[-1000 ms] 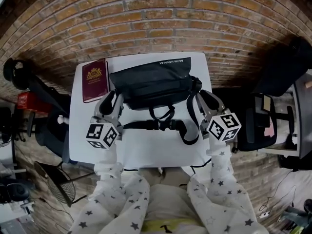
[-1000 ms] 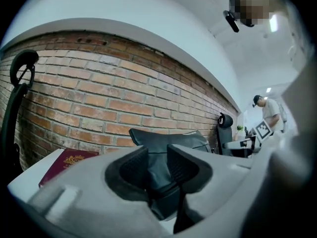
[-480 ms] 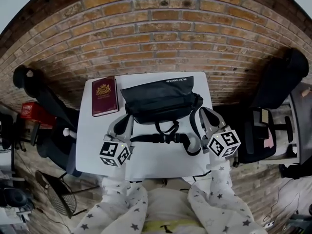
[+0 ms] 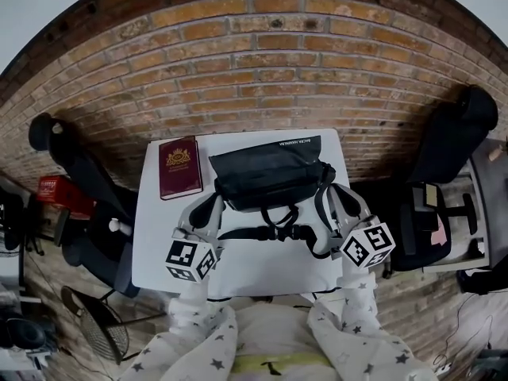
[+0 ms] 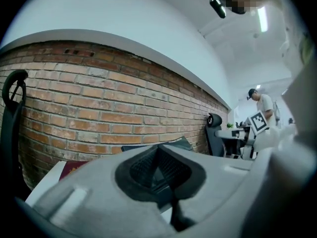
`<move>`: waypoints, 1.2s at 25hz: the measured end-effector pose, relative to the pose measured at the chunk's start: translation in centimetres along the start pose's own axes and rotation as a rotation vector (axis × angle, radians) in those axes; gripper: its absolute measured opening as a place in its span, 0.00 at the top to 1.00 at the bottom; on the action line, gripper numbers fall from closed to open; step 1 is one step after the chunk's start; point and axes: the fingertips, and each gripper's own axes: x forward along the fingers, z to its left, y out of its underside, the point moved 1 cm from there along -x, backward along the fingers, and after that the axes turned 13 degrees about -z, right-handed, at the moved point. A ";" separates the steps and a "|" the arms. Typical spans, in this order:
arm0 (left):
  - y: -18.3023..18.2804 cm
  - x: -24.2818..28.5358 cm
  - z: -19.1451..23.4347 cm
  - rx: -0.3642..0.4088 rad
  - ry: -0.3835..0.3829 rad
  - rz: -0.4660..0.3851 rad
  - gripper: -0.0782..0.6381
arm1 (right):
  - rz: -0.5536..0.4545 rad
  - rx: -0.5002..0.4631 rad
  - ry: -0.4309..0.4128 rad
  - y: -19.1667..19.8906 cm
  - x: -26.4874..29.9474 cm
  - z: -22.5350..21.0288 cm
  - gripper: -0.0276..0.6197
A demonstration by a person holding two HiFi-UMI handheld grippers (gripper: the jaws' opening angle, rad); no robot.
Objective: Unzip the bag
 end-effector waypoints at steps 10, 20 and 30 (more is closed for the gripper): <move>-2.3 -0.8 0.7 0.034 -0.031 -0.050 0.89 | -0.071 -0.020 0.019 -3.2 0.0 0.3 0.94; -3.7 -1.0 1.1 0.075 -0.049 -0.070 0.89 | -0.095 -0.066 0.020 -4.5 -0.1 0.8 0.94; -3.6 -1.5 1.0 0.112 -0.069 -0.056 0.89 | -0.105 -0.071 0.034 -5.0 -1.1 0.3 0.94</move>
